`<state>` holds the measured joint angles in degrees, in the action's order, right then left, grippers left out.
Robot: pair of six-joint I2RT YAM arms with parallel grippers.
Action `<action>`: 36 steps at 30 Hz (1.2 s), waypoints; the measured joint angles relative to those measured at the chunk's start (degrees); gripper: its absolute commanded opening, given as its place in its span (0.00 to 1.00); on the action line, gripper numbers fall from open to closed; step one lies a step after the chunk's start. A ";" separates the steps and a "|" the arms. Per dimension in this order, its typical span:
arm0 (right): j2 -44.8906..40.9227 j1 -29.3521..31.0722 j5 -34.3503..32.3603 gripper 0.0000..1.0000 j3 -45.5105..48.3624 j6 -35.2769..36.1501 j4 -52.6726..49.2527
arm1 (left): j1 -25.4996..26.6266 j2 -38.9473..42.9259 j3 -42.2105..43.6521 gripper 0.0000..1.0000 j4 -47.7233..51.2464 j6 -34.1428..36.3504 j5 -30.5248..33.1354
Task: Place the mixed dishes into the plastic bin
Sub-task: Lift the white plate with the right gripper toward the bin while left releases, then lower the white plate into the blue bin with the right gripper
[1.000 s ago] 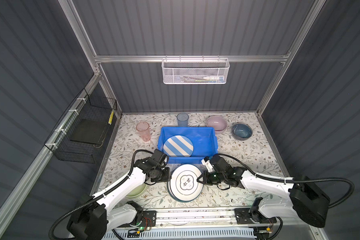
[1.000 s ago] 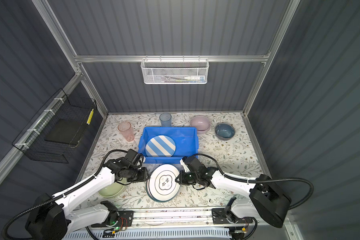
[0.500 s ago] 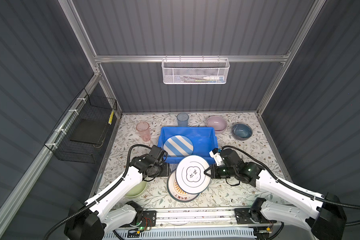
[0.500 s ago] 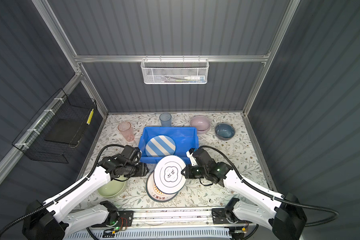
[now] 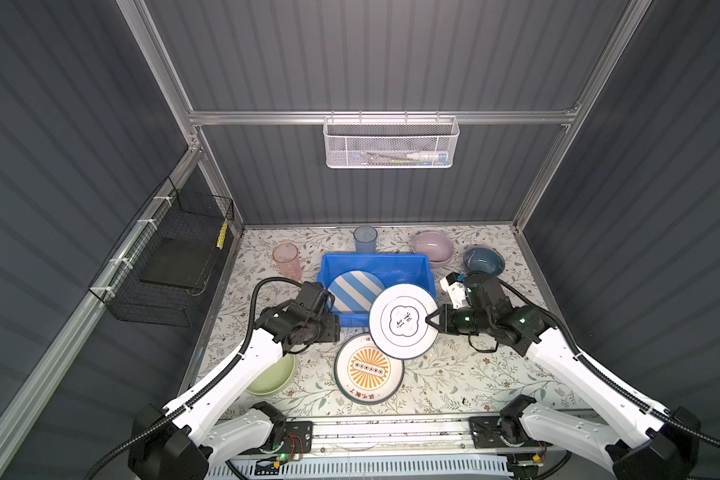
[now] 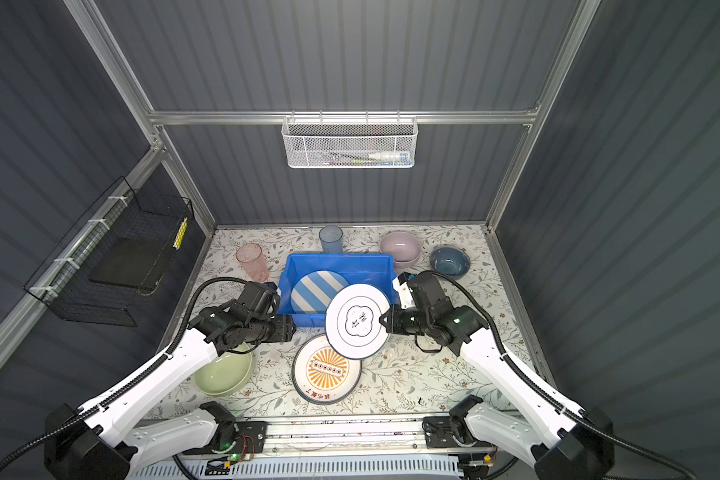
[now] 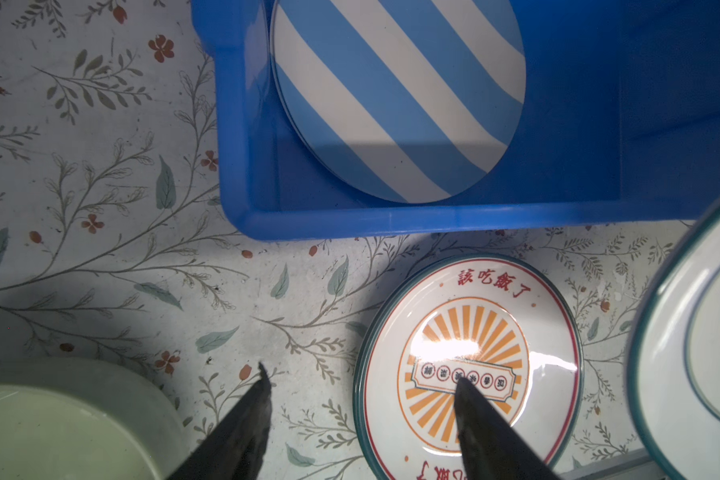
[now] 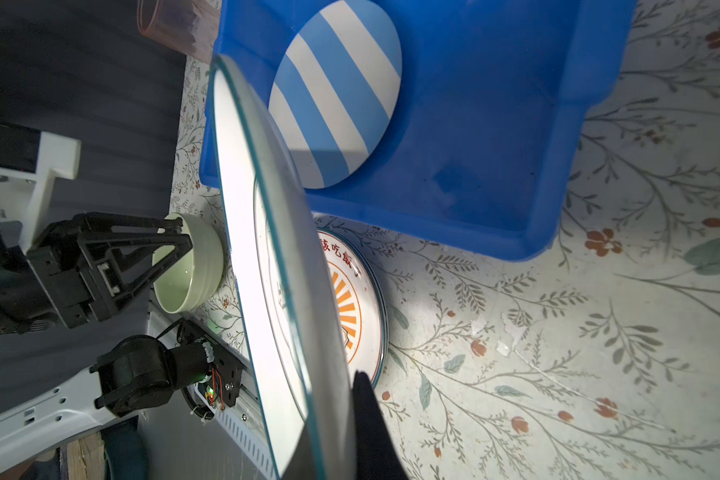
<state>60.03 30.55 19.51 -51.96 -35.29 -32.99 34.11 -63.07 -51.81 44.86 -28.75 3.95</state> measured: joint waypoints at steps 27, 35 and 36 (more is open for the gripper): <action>31.71 -5.66 12.48 0.08 -16.02 -4.63 20.63 | 0.00 4.11 0.15 0.77 0.28 0.96 -0.04; 41.03 -5.49 14.05 0.08 -17.99 -7.17 27.63 | 0.00 4.48 0.17 0.79 0.59 1.14 0.04; 42.21 -5.42 14.19 0.08 -18.29 -7.65 28.39 | 0.00 4.48 0.17 0.79 0.59 1.14 0.15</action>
<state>102.24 25.12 33.69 -70.26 -42.94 -4.60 34.11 -58.59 -51.64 45.45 -27.62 4.10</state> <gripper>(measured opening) 0.090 0.783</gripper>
